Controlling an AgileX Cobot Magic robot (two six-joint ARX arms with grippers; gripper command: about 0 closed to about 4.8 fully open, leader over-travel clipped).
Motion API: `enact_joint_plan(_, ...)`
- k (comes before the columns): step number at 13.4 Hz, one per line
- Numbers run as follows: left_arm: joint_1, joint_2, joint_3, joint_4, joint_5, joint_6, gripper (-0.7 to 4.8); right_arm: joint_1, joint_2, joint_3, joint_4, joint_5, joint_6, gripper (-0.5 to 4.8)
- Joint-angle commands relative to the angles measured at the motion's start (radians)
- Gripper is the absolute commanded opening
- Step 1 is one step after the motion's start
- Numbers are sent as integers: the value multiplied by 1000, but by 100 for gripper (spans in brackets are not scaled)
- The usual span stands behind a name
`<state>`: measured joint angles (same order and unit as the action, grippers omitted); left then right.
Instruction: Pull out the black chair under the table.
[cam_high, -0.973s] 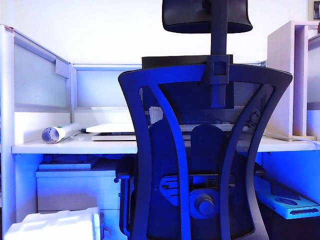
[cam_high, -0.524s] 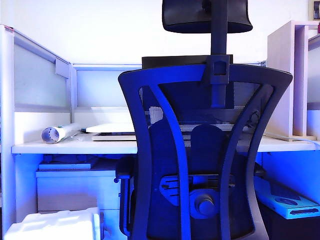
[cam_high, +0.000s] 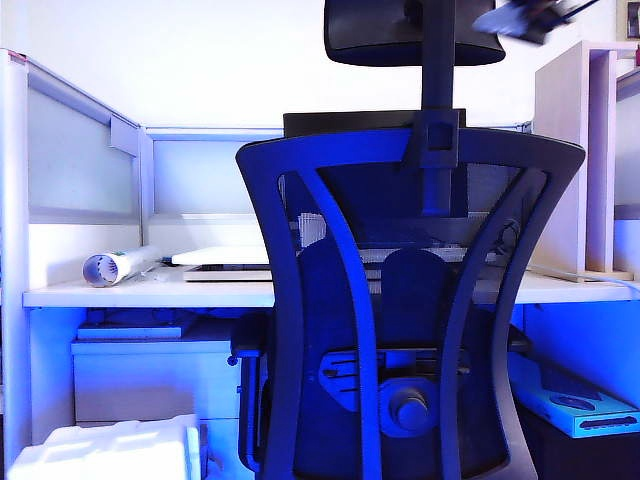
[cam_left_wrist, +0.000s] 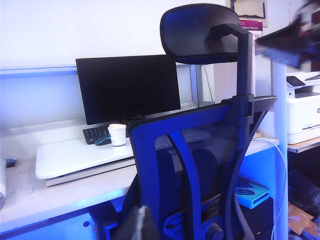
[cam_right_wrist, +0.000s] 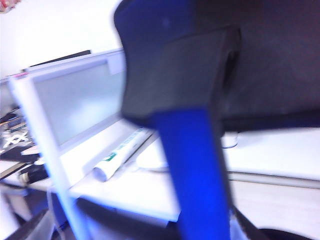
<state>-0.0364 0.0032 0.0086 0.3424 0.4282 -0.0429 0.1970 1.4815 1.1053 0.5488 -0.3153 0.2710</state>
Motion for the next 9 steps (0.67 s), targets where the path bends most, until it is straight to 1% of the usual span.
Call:
enact_joint_plan(1,1,0,0,14,3,-2,-4,-3,121,124,1,15,-2,479)
enact_joint_plan(2,1,0,0,13,2,5,-4,-2,260,249,-2,51,-1,479)
enact_joint_plan(3,2,0,0,13,-4,5,-4,-1,278,262,-6,51,9,474)
enact_joint_plan(4,2,0,0,12,-12,6,-4,6,289,266,-5,51,17,313)
enact_joint_plan(5,1,0,0,12,-24,6,-5,7,289,266,-5,51,16,137)
enact_joint_plan(6,2,0,0,12,-26,6,-4,8,288,266,4,51,12,25)
enact_joint_plan(7,1,0,0,12,-34,7,-4,8,288,267,27,51,11,-7)
enact_joint_plan(9,1,0,0,11,-35,8,-4,7,285,267,54,51,10,-8)
